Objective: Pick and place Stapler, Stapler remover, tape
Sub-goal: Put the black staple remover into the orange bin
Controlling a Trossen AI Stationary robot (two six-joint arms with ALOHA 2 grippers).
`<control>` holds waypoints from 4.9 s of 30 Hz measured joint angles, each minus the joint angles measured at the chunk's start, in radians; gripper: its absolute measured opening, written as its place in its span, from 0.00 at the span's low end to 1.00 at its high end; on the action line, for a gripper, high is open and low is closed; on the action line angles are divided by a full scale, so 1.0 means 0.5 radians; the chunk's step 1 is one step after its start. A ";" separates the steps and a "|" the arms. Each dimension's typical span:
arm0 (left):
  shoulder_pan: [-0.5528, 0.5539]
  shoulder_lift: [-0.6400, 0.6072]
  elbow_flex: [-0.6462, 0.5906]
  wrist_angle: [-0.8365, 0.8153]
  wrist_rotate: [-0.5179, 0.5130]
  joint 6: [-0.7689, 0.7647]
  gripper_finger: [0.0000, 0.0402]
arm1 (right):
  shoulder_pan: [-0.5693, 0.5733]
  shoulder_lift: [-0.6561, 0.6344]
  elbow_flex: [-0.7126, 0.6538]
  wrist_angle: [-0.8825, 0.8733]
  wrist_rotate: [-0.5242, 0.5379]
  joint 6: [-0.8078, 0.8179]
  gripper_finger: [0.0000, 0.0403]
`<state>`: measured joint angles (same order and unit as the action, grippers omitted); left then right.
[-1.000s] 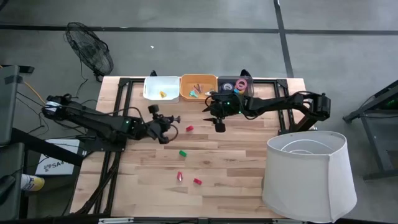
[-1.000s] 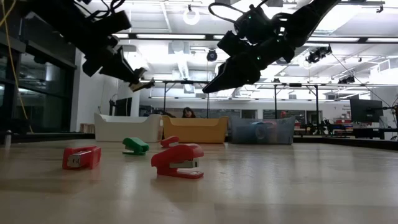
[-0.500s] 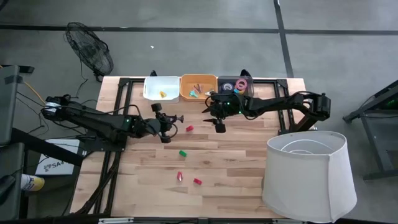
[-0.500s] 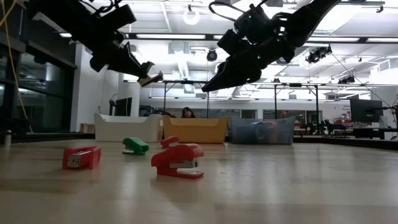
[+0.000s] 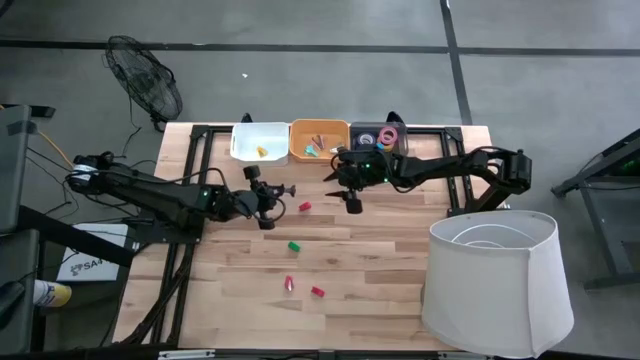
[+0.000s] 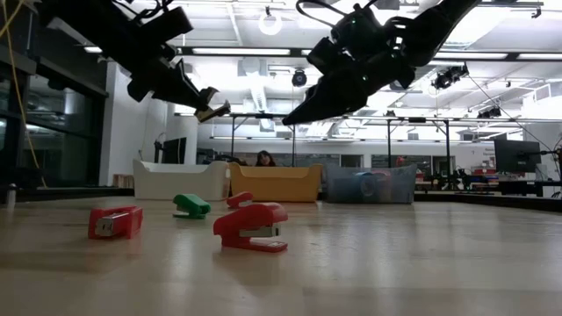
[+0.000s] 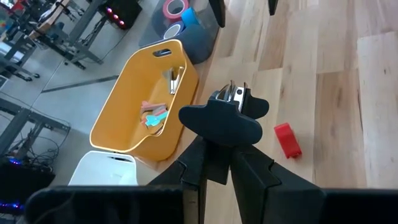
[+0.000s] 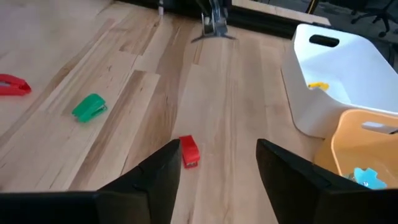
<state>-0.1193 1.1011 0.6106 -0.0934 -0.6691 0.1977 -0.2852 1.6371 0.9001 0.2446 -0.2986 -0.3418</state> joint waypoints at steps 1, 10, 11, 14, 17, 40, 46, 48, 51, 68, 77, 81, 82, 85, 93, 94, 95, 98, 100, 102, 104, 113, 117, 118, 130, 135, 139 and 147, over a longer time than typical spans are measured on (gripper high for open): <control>0.009 0.000 0.000 0.005 0.006 0.004 0.12 | 0.000 0.000 0.000 0.010 -0.004 0.003 0.51; 0.140 0.000 0.000 0.098 0.163 0.120 0.12 | 0.014 0.000 0.000 0.155 -0.047 -0.044 0.62; 0.153 0.000 0.000 0.098 0.173 0.121 0.12 | 0.024 0.000 0.000 0.186 -0.046 -0.059 0.63; 0.166 0.000 0.000 0.099 0.187 0.122 0.12 | 0.057 0.000 0.000 0.269 -0.048 -0.074 0.64; 0.164 0.000 0.000 0.165 0.201 0.180 0.12 | 0.087 0.000 0.000 0.353 -0.046 -0.091 0.64; 0.164 0.005 0.000 0.561 0.295 0.440 0.12 | 0.237 0.187 0.005 0.997 0.102 -0.173 0.62; 0.164 0.007 0.000 0.557 0.290 0.440 0.12 | 0.237 0.280 0.006 1.134 0.175 -0.168 0.60; 0.165 0.008 0.000 0.546 0.286 0.440 0.12 | 0.237 0.309 0.006 1.173 0.239 -0.170 0.60; 0.165 0.008 0.000 0.548 0.283 0.448 0.12 | 0.237 0.324 0.006 1.194 0.267 -0.170 0.61; 0.163 0.007 0.001 0.665 0.308 0.540 0.12 | 0.234 0.294 0.005 1.186 0.432 -0.162 0.60; 0.163 0.007 0.001 0.805 0.417 0.599 0.12 | 0.254 0.293 0.005 1.374 0.209 -0.154 0.58; 0.163 0.007 0.001 0.836 0.478 0.607 0.12 | 0.272 0.292 0.005 1.419 0.162 -0.154 0.56; 0.163 0.007 0.001 0.853 0.483 0.612 0.12 | 0.272 0.292 0.005 1.424 0.156 -0.152 0.56; 0.162 0.007 0.001 0.905 0.535 0.671 0.12 | 0.272 0.291 0.005 1.414 0.149 -0.113 0.54; 0.160 0.008 0.000 0.933 0.572 0.696 0.12 | 0.271 0.291 0.005 1.426 0.149 -0.083 0.52; 0.160 0.008 0.000 0.931 0.572 0.696 0.12 | 0.271 0.291 0.005 1.427 0.149 -0.083 0.51; 0.160 0.008 0.000 0.928 0.572 0.697 0.12 | 0.271 0.291 0.005 1.427 0.149 -0.083 0.51; 0.160 0.008 0.000 0.924 0.572 0.696 0.12 | 0.271 0.291 0.005 1.436 0.148 -0.080 0.49; 0.160 0.008 0.000 0.921 0.572 0.696 0.12 | 0.271 0.291 0.005 1.436 0.149 -0.080 0.47; 0.160 0.008 0.000 0.918 0.570 0.697 0.12 | 0.271 0.291 0.005 1.435 0.149 -0.070 0.44; 0.160 0.008 0.000 0.918 0.564 0.696 0.12 | 0.271 0.291 0.005 1.435 0.151 -0.056 0.42; 0.160 0.006 0.000 0.914 0.562 0.705 0.12 | 0.271 0.291 0.005 1.432 0.149 -0.045 0.36; 0.160 0.006 0.000 0.907 0.563 0.705 0.12 | 0.271 0.291 0.005 1.406 0.149 -0.030 0.36; 0.160 0.007 0.000 0.905 0.563 0.705 0.12 | 0.271 0.291 0.005 1.399 0.149 -0.030 0.36; 0.160 0.008 0.000 0.854 0.532 0.696 0.18 | 0.272 0.291 0.007 1.357 0.169 -0.029 0.35; 0.160 0.008 0.000 0.853 0.531 0.696 0.19 | 0.269 0.282 0.006 1.343 0.179 -0.010 0.35; 0.160 0.008 0.000 0.833 0.524 0.696 0.19 | 0.270 0.282 0.006 1.322 0.248 -0.009 0.35; 0.162 0.008 0.000 0.783 0.517 0.706 0.19 | 0.232 0.282 0.006 1.260 0.257 0.033 0.35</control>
<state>-0.0383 1.1049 0.6106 0.2983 -0.4108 0.5509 -0.1693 1.7779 0.9031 0.8747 -0.1699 -0.3251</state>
